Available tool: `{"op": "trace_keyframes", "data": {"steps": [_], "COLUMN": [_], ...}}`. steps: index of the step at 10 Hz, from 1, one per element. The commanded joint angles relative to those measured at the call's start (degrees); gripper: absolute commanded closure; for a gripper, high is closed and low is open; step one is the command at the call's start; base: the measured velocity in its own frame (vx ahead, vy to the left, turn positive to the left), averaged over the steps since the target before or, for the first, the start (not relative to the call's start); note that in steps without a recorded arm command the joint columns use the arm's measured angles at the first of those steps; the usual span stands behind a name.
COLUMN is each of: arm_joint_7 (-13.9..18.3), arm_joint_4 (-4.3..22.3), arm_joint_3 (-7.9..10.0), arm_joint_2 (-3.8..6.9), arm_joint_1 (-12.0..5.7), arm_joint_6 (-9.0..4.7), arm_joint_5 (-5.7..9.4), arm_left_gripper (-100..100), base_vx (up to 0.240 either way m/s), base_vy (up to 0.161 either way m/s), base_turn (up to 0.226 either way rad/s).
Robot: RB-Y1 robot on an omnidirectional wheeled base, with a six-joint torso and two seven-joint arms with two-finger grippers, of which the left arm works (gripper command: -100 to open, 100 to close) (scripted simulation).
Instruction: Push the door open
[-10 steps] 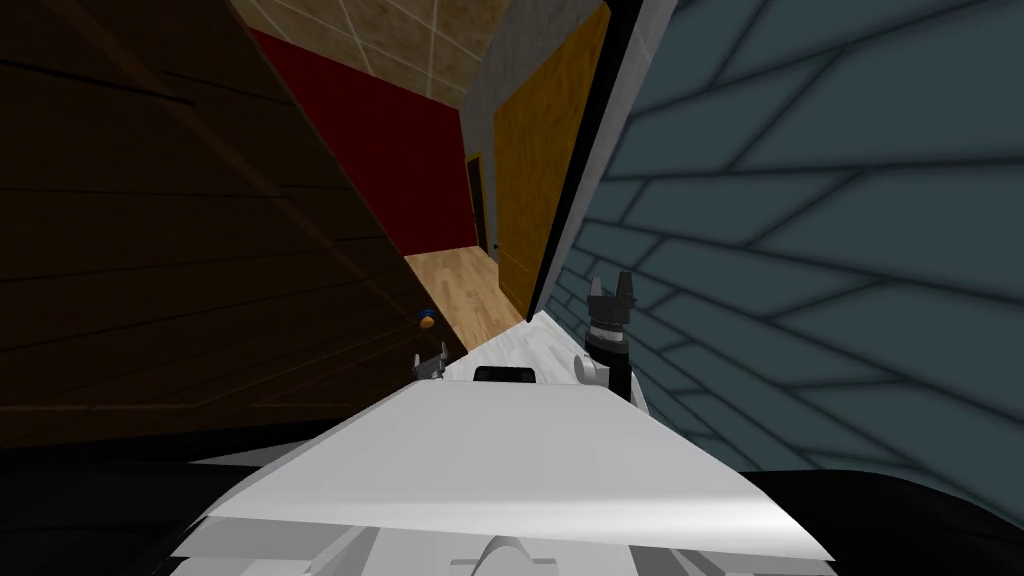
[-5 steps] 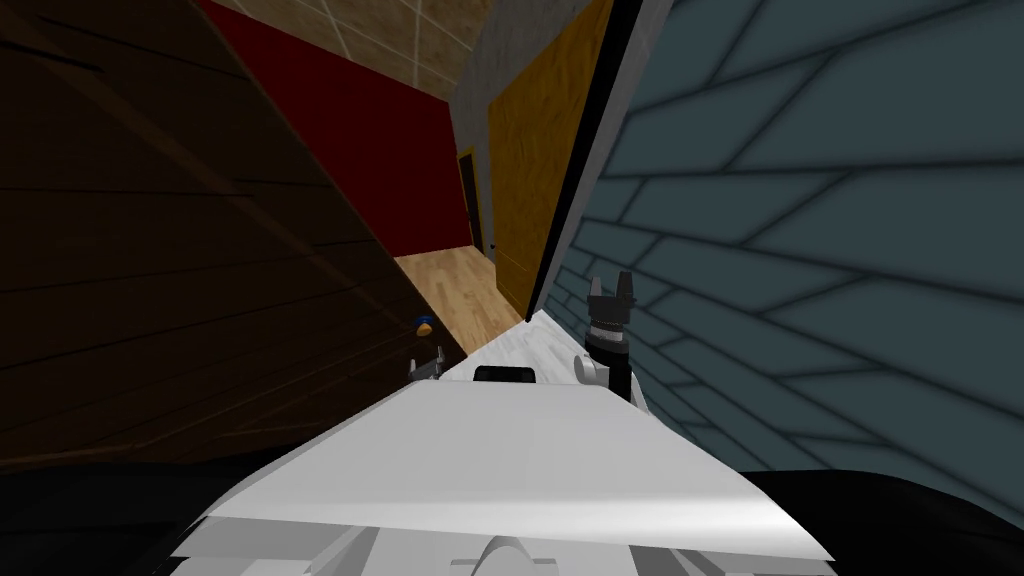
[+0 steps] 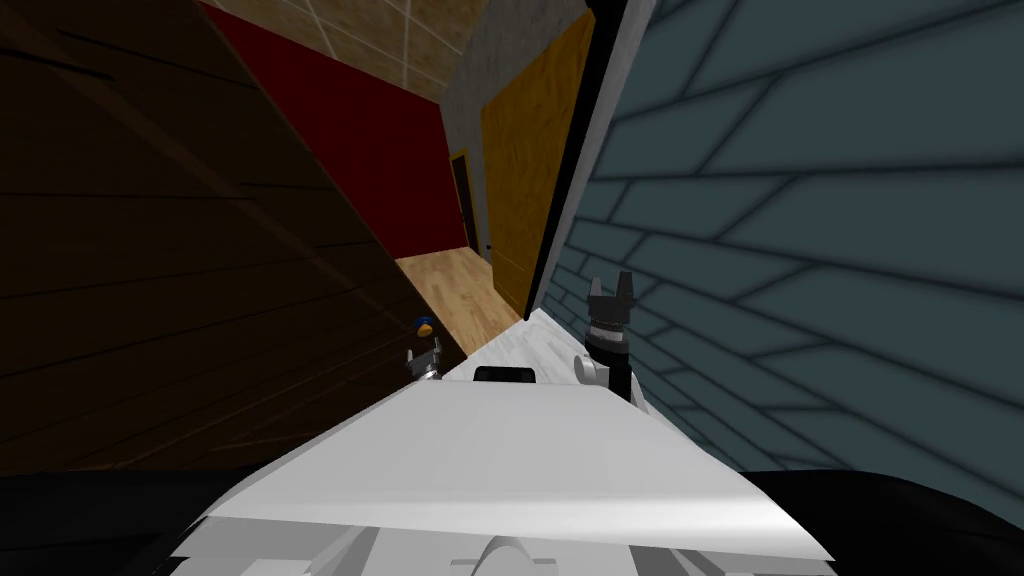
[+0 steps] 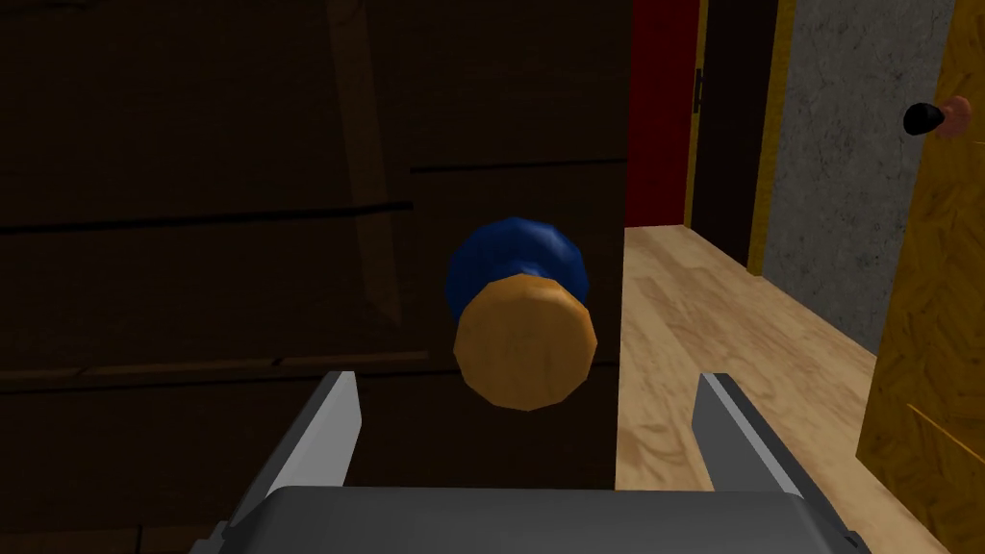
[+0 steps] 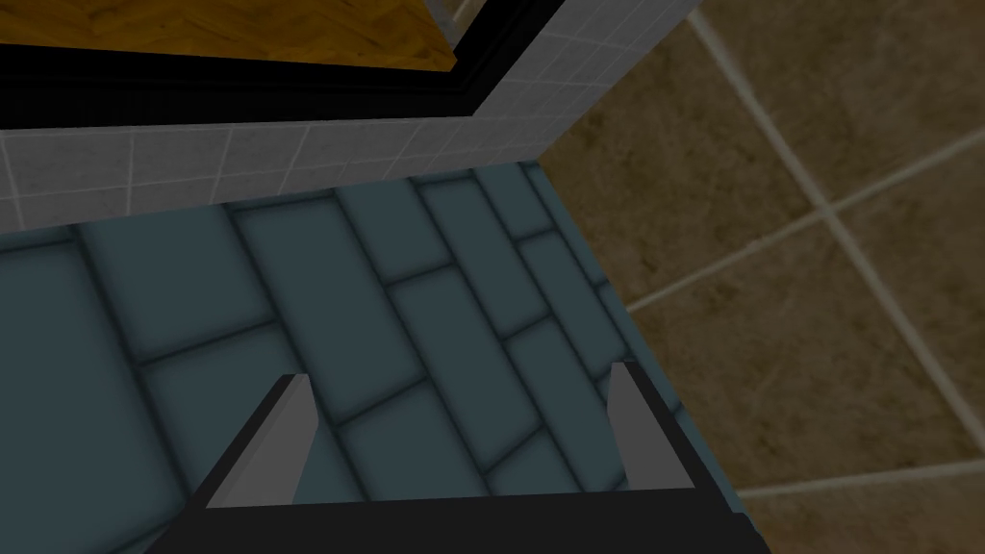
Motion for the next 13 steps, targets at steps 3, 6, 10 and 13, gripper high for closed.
{"op": "trace_keyframes", "data": {"steps": [3,6,10,13], "arm_joint_7": [0.7,1.3,1.9,2.2], "arm_joint_4": [2.5,4.8,7.4,8.7], "arm_joint_3": [5.84,10.82,17.36,22.42], "arm_joint_2": [-1.36,-3.05,-5.10,-6.22], "arm_joint_1": [-3.03,-6.06,-9.26,-10.89], "arm_joint_6": [1.93,3.91,6.04,7.13], "arm_joint_5": [-2.83,-5.76,-8.88,-10.47], "arm_left_gripper": [-100,-100,-100,-100], "base_vx": [-0.032,-0.023,-0.032,-0.027], "base_vy": [0.031,0.030,0.024,0.025], "base_turn": [-0.090,-0.076,-0.074,-0.071]}}
